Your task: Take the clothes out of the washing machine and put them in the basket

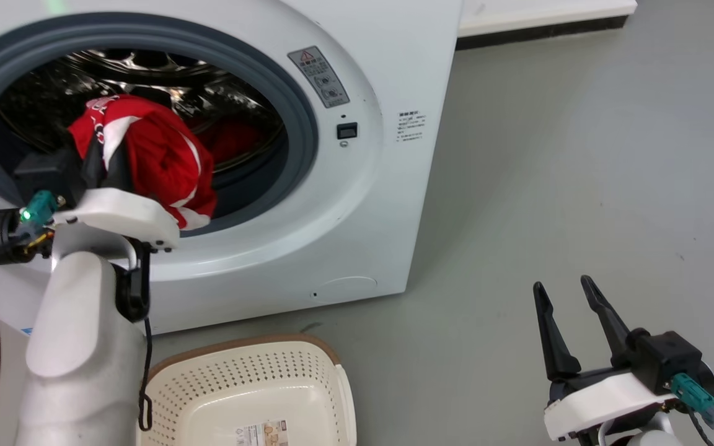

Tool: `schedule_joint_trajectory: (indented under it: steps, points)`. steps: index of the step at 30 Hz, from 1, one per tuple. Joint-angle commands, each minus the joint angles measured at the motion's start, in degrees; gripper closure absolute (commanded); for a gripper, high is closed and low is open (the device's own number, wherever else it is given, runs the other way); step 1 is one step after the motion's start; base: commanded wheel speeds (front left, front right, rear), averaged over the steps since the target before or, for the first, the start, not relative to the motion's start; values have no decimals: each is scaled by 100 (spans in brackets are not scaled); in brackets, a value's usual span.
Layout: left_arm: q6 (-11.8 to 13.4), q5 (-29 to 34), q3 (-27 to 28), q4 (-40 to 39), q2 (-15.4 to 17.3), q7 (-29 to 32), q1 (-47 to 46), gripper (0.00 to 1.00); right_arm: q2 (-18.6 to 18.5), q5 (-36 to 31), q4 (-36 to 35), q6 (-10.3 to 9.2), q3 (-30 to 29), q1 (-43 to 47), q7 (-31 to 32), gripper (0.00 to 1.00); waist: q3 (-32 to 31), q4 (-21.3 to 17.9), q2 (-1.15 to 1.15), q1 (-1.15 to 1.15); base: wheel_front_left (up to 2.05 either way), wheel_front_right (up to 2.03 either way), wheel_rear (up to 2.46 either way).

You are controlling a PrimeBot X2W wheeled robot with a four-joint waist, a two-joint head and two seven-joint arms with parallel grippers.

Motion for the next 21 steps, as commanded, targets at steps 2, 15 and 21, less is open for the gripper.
schedule_joint_trajectory:
  steps: [2,15,21]
  points:
    - [-45,40,19,-273,-77,-14,212,100,3,-29,-64,-2,-39,111,37,0,-158,145,0,2,0,0,0]
    - [-71,225,-252,-2443,-549,-7,1910,100,5,-112,-385,-2,-105,504,276,0,-566,523,0,2,0,0,0]
    - [68,250,-375,-3359,-624,231,2742,100,5,-141,-504,-2,-125,603,343,0,-608,690,0,2,0,0,0]
